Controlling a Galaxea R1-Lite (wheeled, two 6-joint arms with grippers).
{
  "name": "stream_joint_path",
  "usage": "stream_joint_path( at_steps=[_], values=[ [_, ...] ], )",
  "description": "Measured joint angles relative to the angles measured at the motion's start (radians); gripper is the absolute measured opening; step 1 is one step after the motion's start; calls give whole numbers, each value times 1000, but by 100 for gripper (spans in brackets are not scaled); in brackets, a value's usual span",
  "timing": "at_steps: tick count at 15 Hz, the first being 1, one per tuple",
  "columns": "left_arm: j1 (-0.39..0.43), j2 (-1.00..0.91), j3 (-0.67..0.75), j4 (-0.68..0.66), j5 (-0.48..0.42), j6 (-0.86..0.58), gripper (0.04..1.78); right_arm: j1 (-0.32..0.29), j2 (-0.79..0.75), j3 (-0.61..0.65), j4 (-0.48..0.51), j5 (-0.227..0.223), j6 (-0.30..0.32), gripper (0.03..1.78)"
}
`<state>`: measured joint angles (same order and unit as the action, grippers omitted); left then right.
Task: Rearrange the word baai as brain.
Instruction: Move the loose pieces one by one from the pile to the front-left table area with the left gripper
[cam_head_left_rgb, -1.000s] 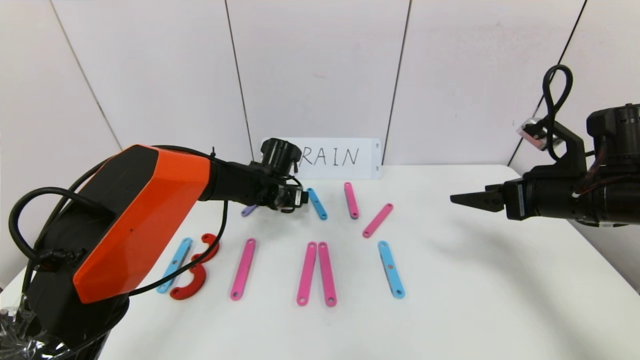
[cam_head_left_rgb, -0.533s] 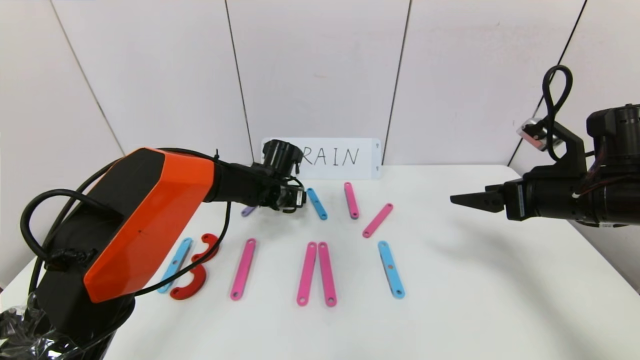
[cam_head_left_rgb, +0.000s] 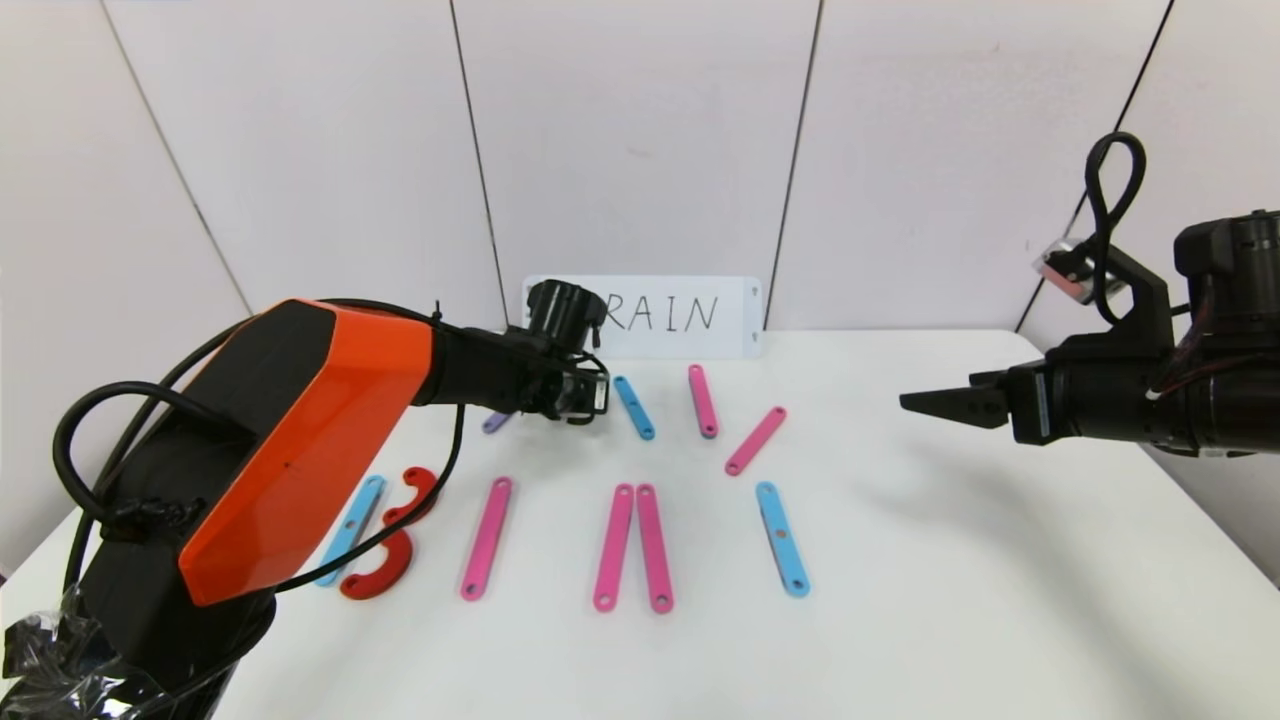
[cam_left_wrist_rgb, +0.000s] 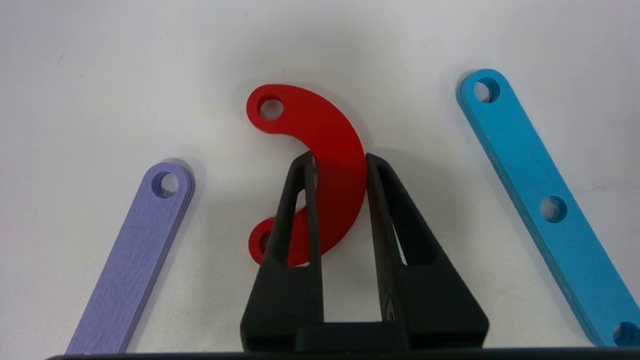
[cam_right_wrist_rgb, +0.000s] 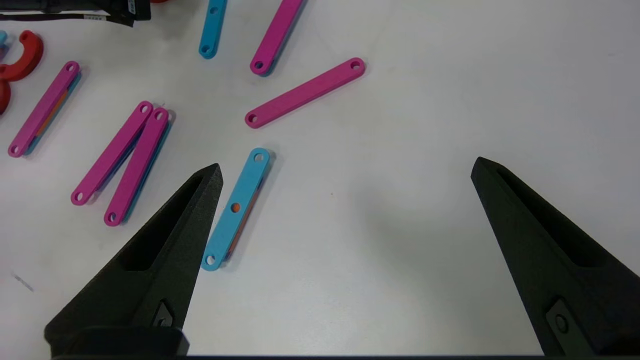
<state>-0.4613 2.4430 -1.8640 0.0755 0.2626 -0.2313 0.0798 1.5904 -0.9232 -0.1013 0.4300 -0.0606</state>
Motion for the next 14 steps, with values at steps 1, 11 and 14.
stream_joint_path(
  at_steps=[1, 11, 14],
  values=[
    [-1, 0, 0, 1, 0, 0, 30, 1, -3, 2, 0, 0, 0, 174],
    [-3, -61, 28, 15, 1, -3, 30, 3, -6, 6, -1, 0, 0, 174],
    [-14, -124, 85, 15, 18, -26, 30, 0, -3, 4, -1, 0, 0, 174]
  ],
)
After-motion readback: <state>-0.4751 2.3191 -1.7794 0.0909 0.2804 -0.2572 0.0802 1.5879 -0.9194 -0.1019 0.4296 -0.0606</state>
